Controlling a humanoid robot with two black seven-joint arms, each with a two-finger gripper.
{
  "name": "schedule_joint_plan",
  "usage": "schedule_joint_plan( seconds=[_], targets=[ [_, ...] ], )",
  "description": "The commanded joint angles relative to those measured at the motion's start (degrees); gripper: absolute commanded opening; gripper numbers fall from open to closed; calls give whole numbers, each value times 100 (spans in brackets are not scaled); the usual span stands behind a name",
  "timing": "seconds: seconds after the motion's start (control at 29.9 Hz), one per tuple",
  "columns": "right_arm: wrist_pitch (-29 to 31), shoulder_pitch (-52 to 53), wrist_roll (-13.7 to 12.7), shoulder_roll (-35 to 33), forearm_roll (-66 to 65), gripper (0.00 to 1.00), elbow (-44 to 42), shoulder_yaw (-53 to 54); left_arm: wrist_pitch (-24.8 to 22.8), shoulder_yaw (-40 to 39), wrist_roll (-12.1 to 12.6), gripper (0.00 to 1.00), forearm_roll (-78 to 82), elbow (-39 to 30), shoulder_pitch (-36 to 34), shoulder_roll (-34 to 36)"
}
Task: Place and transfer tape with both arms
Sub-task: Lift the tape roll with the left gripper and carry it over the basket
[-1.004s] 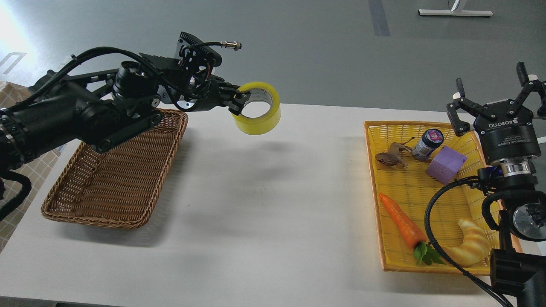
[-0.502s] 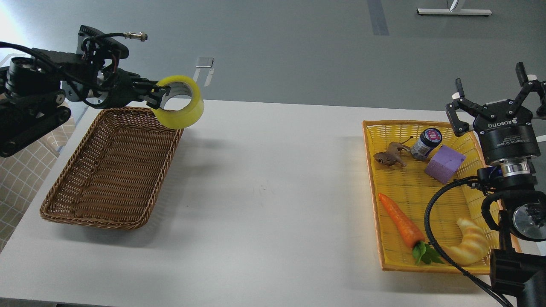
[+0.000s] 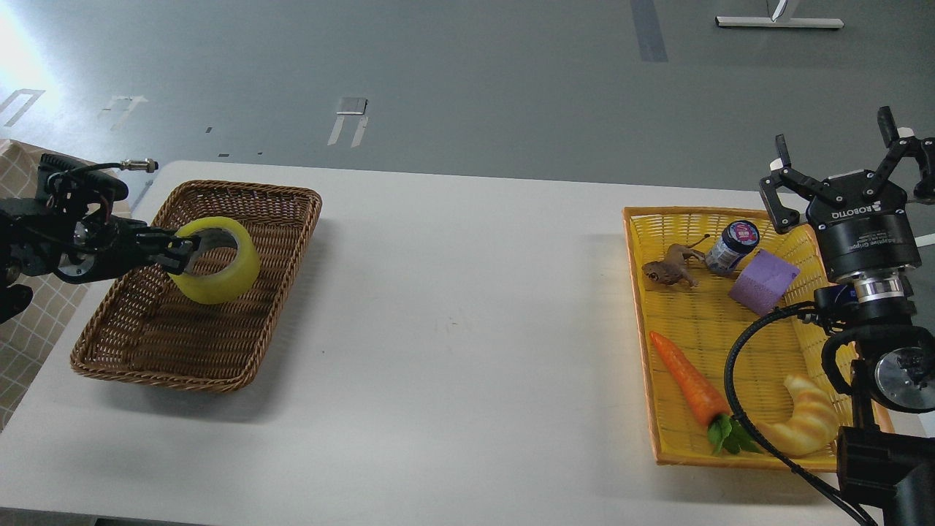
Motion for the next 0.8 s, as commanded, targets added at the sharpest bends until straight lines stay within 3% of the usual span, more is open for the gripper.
schedule_joint_plan(
  seconds=[0.0,0.77],
  targets=[
    [0,-3,0,0,0,100,8,0,87,7,1,0,-18,40,94,32],
    [0,-47,0,0,0,100,8,0,413,-2,9,0,-27,260,560,-83]
  ],
)
